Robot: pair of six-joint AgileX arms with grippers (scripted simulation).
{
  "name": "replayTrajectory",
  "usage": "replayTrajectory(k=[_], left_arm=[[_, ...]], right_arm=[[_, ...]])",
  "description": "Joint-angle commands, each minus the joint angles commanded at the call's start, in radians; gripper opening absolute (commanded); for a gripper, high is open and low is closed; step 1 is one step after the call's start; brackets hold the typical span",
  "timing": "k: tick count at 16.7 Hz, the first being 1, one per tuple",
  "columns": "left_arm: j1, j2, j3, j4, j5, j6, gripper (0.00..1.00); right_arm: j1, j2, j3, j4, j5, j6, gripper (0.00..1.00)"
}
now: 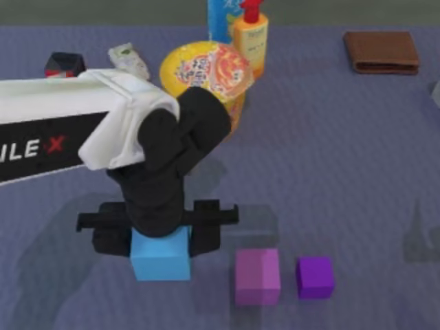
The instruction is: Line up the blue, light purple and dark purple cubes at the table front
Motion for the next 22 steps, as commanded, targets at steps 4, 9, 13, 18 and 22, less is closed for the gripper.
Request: replayTrajectory(k=[4, 9, 13, 18, 22], left_arm=[[0.0, 0.051, -0.095, 0.147, 0.002, -0.001, 0.0], [0.0, 0.058, -0.107, 0.161, 0.002, -0.002, 0.0], [0.0, 0.058, -0.107, 0.161, 0.002, -0.002, 0.3], [0.0, 0.058, -0.107, 0.161, 0.002, -0.002, 0.68], [0.0, 0.058, -0.107, 0.161, 0.002, -0.002, 0.98]], right_arm=[[0.0, 0.0, 0.0, 0.0, 0.0, 0.0, 1.0], [0.0, 0.0, 0.0, 0.0, 0.0, 0.0, 1.0], [0.0, 0.0, 0.0, 0.0, 0.0, 0.0, 1.0], [0.0, 0.0, 0.0, 0.0, 0.0, 0.0, 1.0], [0.0, 0.0, 0.0, 0.0, 0.0, 0.0, 1.0]])
